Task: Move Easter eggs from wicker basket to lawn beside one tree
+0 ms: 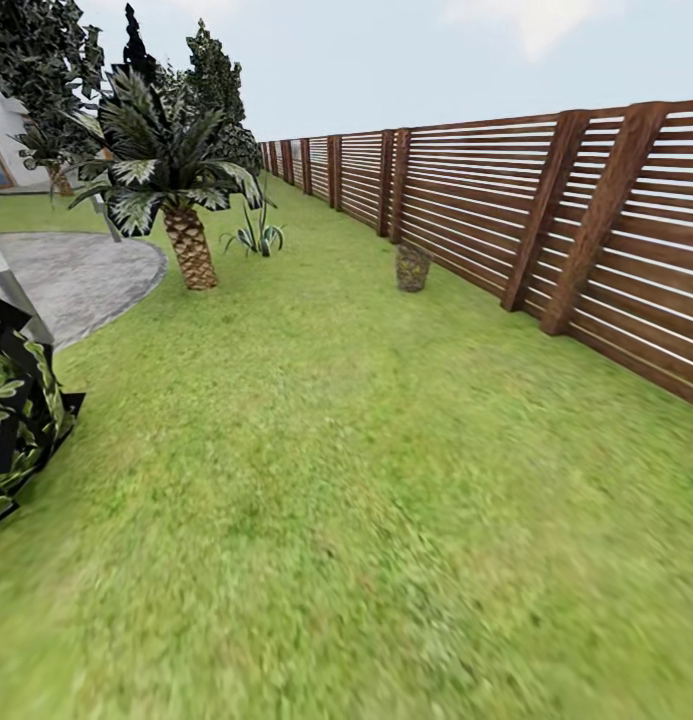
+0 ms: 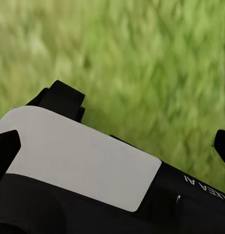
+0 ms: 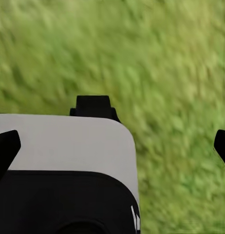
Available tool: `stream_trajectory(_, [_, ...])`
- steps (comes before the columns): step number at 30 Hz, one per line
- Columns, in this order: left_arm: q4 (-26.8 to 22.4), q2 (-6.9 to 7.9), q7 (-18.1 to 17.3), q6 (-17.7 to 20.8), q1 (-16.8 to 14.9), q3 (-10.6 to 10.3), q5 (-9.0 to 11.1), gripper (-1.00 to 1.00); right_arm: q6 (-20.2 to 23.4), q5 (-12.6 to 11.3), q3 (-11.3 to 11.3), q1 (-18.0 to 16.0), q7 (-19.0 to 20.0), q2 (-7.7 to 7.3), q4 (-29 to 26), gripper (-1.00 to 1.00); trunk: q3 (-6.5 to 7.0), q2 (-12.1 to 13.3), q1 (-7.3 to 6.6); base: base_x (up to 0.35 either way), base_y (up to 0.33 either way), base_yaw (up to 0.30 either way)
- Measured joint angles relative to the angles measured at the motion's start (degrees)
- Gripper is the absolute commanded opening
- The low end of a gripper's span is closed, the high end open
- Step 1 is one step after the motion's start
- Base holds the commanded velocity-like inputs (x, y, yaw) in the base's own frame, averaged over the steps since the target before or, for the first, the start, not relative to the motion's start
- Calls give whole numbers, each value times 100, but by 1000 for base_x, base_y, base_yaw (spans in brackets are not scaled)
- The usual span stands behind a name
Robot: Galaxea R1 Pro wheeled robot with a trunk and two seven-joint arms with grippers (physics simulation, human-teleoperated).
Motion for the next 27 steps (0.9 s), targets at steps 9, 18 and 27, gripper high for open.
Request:
stream_trajectory(9, [0, 3, 0, 0, 0, -2, 0, 100, 40, -16, -4, 1, 4, -11, 8, 100, 0, 0, 0, 337, 0, 0])
stream_trajectory(18, [0, 3, 0, 0, 0, -2, 0, 100, 10, -3, -5, 1, 5, -3, 8, 100, 0, 0, 0, 337, 0, 0])
stream_trajectory(27, [0, 3, 0, 0, 0, -2, 0, 100, 1, 0, -5, 1, 5, 11, 8, 100, 0, 0, 0, 337, 0, 0])
